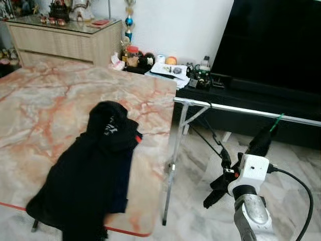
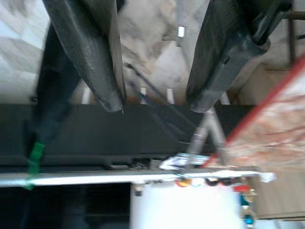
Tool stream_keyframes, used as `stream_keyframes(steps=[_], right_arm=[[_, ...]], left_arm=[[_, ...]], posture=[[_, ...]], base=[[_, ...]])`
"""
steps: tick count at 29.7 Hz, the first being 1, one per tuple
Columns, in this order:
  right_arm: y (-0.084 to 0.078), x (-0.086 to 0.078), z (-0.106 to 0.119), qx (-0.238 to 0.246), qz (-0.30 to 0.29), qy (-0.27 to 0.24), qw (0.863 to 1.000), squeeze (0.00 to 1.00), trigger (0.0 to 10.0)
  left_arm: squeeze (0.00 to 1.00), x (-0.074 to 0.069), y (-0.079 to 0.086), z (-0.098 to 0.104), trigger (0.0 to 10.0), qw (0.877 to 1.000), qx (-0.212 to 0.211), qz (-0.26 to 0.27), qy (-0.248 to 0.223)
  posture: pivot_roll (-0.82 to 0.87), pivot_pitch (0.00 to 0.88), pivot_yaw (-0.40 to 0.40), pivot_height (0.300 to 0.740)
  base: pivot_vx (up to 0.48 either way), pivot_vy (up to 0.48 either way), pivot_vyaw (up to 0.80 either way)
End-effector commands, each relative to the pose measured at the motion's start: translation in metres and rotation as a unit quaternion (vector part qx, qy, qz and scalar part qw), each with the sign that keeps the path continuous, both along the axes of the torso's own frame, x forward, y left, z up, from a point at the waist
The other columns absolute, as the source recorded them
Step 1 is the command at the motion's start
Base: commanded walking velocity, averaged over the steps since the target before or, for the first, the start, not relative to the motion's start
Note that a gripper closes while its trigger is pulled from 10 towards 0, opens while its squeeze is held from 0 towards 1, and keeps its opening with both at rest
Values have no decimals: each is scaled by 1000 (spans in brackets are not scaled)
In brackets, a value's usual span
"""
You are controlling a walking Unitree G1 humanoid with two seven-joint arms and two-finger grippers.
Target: Hang hanger
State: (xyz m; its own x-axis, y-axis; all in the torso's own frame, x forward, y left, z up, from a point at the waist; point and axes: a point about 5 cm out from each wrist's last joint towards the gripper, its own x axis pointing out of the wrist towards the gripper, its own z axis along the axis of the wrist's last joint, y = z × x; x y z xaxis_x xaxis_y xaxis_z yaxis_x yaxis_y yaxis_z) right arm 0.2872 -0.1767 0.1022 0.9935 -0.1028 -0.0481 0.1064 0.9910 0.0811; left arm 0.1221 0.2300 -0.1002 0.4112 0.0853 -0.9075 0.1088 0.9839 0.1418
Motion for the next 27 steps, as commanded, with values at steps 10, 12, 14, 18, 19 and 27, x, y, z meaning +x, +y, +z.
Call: stream_keyframes(steps=[10, 12, 14, 18, 19, 27], right_arm=[[-17, -5, -33, 11, -48, 62, 997, 0, 10000], [-19, -5, -36, 19, -55, 67, 996, 0, 10000], [-20, -6, -40, 28, -62, 74, 995, 0, 10000], [-23, -6, -45, 38, -72, 80, 994, 0, 10000], [-24, -6, -48, 40, -76, 84, 993, 0, 10000], [-31, -12, -64, 74, -110, 114, 985, 0, 10000]], left_arm=[[0, 20, -35, -1, 10000, 1000, -22, -16, 1], [0, 24, -40, 0, 10000, 1000, -22, -17, -1], [0, 29, -45, 1, 10000, 1000, -23, -17, -3], [0, 33, -52, 1, 10000, 1000, -25, -18, -4], [0, 35, -55, 2, 10000, 999, -25, -19, -5], [0, 25, -43, -1, 10000, 1000, -17, -17, 0]], posture=[[170, 0, -65, 740], [173, 0, -66, 740], [173, 0, -66, 740], [173, 0, -66, 740], [173, 0, -66, 740], [179, 0, -64, 740]], base=[[0, -415, 0], [0, -412, 0], [0, -416, 0], [0, -416, 0], [0, -416, 0], [0, -413, 0]])
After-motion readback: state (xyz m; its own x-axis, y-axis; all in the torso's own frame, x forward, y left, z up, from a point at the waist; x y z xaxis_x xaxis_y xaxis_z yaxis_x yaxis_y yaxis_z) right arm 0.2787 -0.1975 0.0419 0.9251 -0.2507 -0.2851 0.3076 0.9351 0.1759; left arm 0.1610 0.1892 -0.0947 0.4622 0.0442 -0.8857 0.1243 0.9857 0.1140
